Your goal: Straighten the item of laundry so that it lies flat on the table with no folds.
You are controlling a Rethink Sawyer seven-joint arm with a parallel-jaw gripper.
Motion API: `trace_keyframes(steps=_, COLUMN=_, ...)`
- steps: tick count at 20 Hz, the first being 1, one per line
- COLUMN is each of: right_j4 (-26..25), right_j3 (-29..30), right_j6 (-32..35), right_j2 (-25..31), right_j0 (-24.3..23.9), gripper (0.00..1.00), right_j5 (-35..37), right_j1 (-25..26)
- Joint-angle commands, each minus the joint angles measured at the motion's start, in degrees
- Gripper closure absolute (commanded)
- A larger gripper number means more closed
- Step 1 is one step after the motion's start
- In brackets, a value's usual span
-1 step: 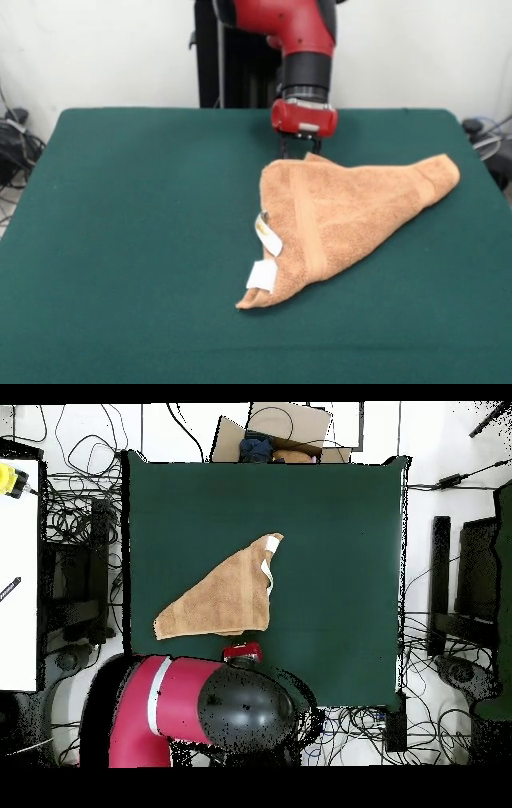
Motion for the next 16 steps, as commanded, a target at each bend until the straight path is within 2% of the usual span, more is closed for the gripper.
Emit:
trace_keyframes(steps=1, right_j4=-0.6, right_j3=-6.1, right_j6=7.1, right_j2=-1.1, right_j0=-1.6, gripper=0.00, right_j5=2.3, right_j1=-1.5)
trace_keyframes(steps=5, right_j4=-3.8, right_j3=-5.6, right_j6=7.6, right_j2=-1.7, right_j0=-3.0, gripper=0.00, right_j5=5.5, right_j1=-4.5)
trace_keyframes(steps=12, right_j4=-7.1, right_j3=-5.8, right_j6=8.6, right_j2=-1.1, right_j0=-5.3, gripper=0.00, right_j5=7.8, right_j1=-6.6)
trace_keyframes(steps=16, right_j4=-8.9, right_j3=-4.2, right_j6=9.4, right_j2=-0.6, right_j0=-5.8, gripper=0.00, right_j5=10.5, right_j1=-10.3)
